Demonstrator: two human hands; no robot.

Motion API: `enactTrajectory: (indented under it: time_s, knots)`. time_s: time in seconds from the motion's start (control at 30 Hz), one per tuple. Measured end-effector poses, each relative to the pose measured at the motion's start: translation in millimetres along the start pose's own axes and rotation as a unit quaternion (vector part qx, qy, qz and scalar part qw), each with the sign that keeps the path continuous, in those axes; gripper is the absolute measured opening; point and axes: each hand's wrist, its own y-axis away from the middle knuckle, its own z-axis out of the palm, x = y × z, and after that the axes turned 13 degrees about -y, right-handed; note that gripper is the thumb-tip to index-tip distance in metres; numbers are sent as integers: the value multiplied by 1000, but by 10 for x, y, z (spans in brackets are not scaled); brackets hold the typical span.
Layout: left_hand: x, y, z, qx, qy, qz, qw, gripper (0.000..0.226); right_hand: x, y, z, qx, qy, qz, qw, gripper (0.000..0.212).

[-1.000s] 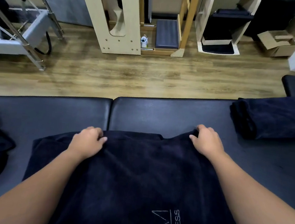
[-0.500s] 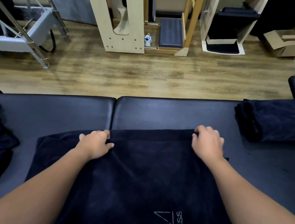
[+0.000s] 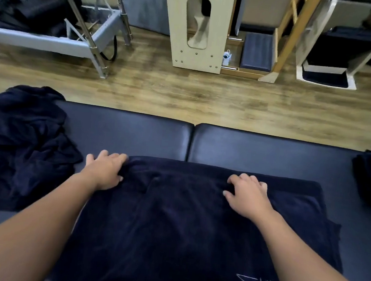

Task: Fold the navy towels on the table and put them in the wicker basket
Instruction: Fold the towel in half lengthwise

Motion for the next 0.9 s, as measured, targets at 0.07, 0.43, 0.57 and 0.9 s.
enactTrajectory:
  time_s: [0.07, 0.43, 0.57, 0.9]
  knots:
    - [-58, -68, 53, 4, -9, 0, 1000, 39, -132, -23, -26, -43, -36, -11, 998, 31]
    - [-757, -254, 129, 53, 346, 64, 934, 19, 86, 36, -476, -102, 46, 112, 987, 21]
    - [-791, -287, 229, 139, 279, -30, 950, 14, -6, -98, -569, 90, 46, 88, 991, 12]
    - [-623, -251, 511, 77, 291, -67, 951, 10, 15, -187, -227, 77, 83, 163, 980, 27]
